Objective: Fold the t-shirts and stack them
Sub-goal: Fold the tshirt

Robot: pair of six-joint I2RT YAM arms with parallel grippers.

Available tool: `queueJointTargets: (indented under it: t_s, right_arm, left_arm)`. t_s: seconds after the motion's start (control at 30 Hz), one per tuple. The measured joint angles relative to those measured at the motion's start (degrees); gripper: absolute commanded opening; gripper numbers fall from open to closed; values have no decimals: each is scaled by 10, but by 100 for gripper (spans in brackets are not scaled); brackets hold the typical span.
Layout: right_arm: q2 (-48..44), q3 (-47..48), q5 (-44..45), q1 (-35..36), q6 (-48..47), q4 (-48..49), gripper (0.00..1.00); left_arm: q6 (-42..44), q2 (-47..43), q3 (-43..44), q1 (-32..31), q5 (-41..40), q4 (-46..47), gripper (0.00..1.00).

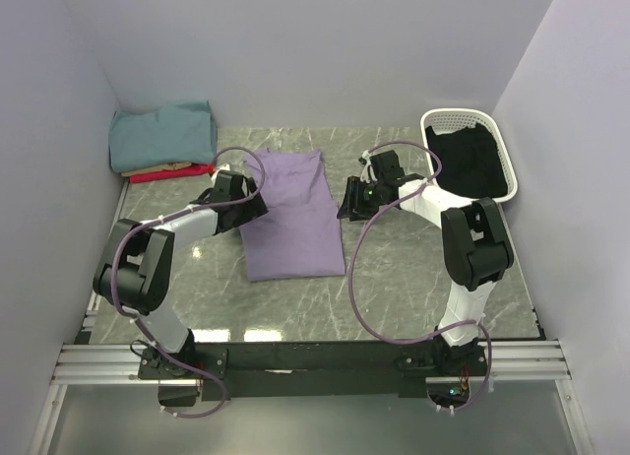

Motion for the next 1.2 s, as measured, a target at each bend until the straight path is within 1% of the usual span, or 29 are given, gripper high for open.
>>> queueJointTargets:
  t_s: [0.17, 0.4, 0.47, 0.6, 0.73, 0.87, 0.9, 0.93, 0.97, 1.03, 1.2]
  right_arm:
    - [0, 0, 0, 0, 0, 0, 53]
    - [0, 0, 0, 0, 0, 0, 53]
    - [0, 0, 0, 0, 0, 0, 53]
    - [3, 0, 0, 0, 0, 0, 53]
    - [15, 0, 0, 0, -2, 0, 53]
    - [25, 0, 0, 0, -2, 0, 53]
    - [26, 0, 0, 0, -2, 0, 53]
    - [26, 0, 0, 0, -2, 0, 53]
    - [27, 0, 0, 0, -2, 0, 53]
    - [27, 0, 0, 0, -2, 0, 53]
    - [27, -1, 0, 0, -4, -1, 53]
  left_arm:
    - [0, 25, 15, -2, -14, -3, 99]
    - [0, 37, 28, -13, -26, -2, 99]
    - [0, 37, 28, -14, -24, -1, 96]
    - [-3, 37, 23, -15, -14, 11, 93]
    - [-12, 20, 2, -15, 1, 28, 93]
    - [-21, -17, -26, -15, 21, 37, 92]
    - [-23, -27, -32, -15, 26, 44, 91]
    - [-24, -34, -37, -15, 31, 51, 84]
    - [-25, -39, -40, -15, 35, 56, 81]
    - [-28, -43, -44, -16, 45, 76, 80]
    - [-30, -42, -49, -16, 62, 94, 71]
